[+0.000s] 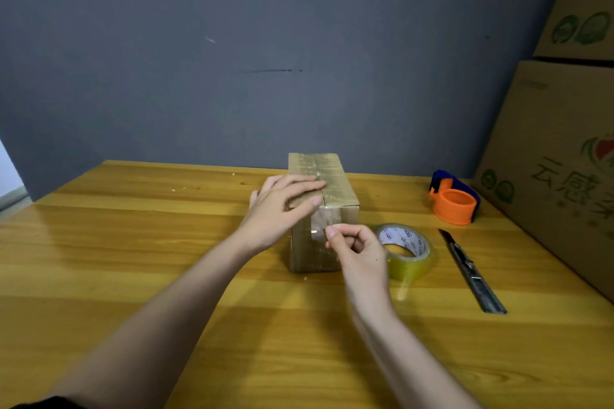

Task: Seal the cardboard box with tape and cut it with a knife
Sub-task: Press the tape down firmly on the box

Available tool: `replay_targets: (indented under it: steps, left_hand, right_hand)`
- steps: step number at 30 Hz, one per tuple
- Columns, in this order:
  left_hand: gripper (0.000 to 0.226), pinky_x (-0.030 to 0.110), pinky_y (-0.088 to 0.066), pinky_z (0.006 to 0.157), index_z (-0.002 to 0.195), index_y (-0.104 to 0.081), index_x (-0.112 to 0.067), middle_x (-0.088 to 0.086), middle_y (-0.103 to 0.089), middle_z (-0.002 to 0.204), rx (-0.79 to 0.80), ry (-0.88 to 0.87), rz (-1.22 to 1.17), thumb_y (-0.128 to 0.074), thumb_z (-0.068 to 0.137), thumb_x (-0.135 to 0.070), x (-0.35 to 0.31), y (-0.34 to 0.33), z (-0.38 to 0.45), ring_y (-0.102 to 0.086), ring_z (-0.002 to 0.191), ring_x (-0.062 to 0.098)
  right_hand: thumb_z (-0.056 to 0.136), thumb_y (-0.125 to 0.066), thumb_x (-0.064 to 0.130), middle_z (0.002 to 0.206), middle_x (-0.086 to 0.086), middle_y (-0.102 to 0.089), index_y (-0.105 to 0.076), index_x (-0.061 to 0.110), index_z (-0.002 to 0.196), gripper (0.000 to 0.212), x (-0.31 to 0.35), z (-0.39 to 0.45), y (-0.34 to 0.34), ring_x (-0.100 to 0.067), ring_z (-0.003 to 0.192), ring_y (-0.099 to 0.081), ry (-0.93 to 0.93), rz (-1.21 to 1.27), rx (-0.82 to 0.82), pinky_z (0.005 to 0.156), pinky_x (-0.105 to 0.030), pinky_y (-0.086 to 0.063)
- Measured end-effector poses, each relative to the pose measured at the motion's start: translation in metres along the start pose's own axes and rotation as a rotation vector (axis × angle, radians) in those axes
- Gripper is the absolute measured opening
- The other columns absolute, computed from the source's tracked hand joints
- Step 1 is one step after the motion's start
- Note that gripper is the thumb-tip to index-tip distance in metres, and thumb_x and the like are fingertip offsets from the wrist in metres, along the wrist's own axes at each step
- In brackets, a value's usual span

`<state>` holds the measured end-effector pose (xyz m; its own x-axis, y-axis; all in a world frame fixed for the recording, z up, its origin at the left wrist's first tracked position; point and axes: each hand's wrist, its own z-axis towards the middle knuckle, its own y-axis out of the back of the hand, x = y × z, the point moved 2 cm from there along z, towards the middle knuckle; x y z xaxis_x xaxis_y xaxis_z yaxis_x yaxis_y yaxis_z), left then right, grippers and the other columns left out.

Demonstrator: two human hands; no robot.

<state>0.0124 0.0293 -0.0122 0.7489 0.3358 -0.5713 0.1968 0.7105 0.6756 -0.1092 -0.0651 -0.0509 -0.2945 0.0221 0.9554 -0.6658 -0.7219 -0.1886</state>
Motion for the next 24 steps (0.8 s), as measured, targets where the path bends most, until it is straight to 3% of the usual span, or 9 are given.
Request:
replay_targets:
  steps: [8,17,24]
  left_hand:
    - [0.054,0.033,-0.021,0.098,0.123,-0.047,-0.056,-0.035,-0.043,0.131,0.007,-0.036,0.08,-0.04,0.072,-0.074,0.002,0.0,-0.001,-0.029,0.127,0.002]
    - [0.06,0.031,-0.022,0.095,0.131,-0.039,-0.054,-0.034,-0.038,0.135,0.044,-0.093,0.184,-0.043,0.073,-0.07,0.004,0.001,0.0,-0.028,0.126,0.003]
    - [0.078,0.033,-0.022,0.103,0.137,-0.034,-0.043,-0.021,-0.037,0.145,0.047,-0.104,0.208,-0.071,0.07,-0.053,0.005,0.002,-0.008,-0.025,0.136,0.005]
  right_hand:
    - [0.082,-0.068,0.009,0.065,0.003,-0.065,-0.063,0.015,0.078,0.009,-0.013,0.005,-0.003,0.003,0.057,-0.06,0.038,-0.03,-0.076,0.062,-0.014,-0.046]
    - [0.077,-0.075,0.023,0.062,0.002,-0.066,-0.049,0.023,0.07,0.027,-0.023,0.007,-0.009,-0.006,0.056,-0.063,0.046,-0.145,-0.28,0.061,-0.027,-0.047]
    - [0.072,-0.077,0.035,0.059,0.006,-0.054,-0.041,0.027,0.07,0.037,-0.031,0.005,-0.001,-0.017,0.056,-0.053,0.015,-0.338,-0.28,0.062,-0.039,-0.046]
